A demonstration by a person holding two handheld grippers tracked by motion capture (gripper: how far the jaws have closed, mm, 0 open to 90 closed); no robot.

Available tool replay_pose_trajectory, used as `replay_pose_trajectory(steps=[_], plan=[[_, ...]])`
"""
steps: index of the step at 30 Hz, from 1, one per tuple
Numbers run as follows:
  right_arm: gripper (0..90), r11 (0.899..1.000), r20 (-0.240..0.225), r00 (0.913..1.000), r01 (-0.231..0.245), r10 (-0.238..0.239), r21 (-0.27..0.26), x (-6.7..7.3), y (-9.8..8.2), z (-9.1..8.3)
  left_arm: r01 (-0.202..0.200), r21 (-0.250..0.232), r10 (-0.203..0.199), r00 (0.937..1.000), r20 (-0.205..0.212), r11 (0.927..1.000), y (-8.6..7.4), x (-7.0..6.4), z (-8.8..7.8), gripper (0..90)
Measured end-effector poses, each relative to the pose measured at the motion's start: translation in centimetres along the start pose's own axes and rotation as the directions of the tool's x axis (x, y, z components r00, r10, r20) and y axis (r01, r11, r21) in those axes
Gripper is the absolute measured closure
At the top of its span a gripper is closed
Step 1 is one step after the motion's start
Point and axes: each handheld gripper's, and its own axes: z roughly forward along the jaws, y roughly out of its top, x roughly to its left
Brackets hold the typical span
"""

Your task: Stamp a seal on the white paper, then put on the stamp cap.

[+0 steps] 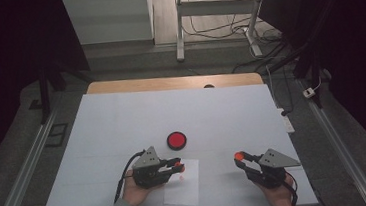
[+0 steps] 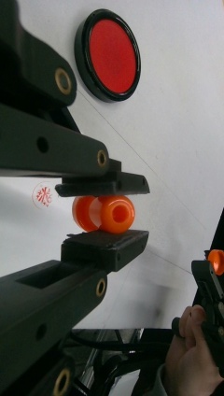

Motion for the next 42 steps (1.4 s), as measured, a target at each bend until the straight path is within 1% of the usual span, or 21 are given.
replay_pose_trajectory(steps=[9, 12, 20, 26, 33, 42], plan=[[64.8, 1.000, -0.002, 1.0000, 0.005, -0.005, 0.003, 0.0, 0.0, 0.1, 0.017, 0.001, -0.017, 0.9998, 0.009, 0.9999, 0.5, 0.2, -0.7, 73.2], [64.7, 1.000, -0.002, 1.0000, 0.003, -0.003, 0.005, 0.0, 0.0, 0.1, 0.027, 0.001, -0.027, 0.9994, 0.020, 0.9996, 0.7, 0.3, -1.1, 73.2], [64.7, 1.000, 0.000, 1.0000, 0.002, -0.002, 0.007, 0.0, -0.1, 0.1, 0.044, -0.020, -0.044, 0.9988, 0.021, 0.9988, 1.2, 0.7, -2.5, 73.1], [64.8, 1.000, 0.002, 1.0000, 0.005, -0.005, 0.008, 0.0, -0.1, 0.2, 0.059, -0.028, -0.059, 0.9981, 0.021, 0.9978, 1.4, 1.0, -3.2, 73.1], [64.7, 1.000, 0.001, 1.0000, 0.006, -0.006, 0.008, 0.0, -0.1, 0.2, 0.065, -0.036, -0.064, 0.9976, 0.024, 0.9972, 1.6, 1.1, -3.5, 73.1], [64.8, 1.000, -0.001, 1.0000, 0.004, -0.004, 0.007, 0.0, -0.1, 0.2, 0.063, -0.033, -0.062, 0.9977, 0.025, 0.9975, 1.6, 1.1, -3.4, 73.1]])
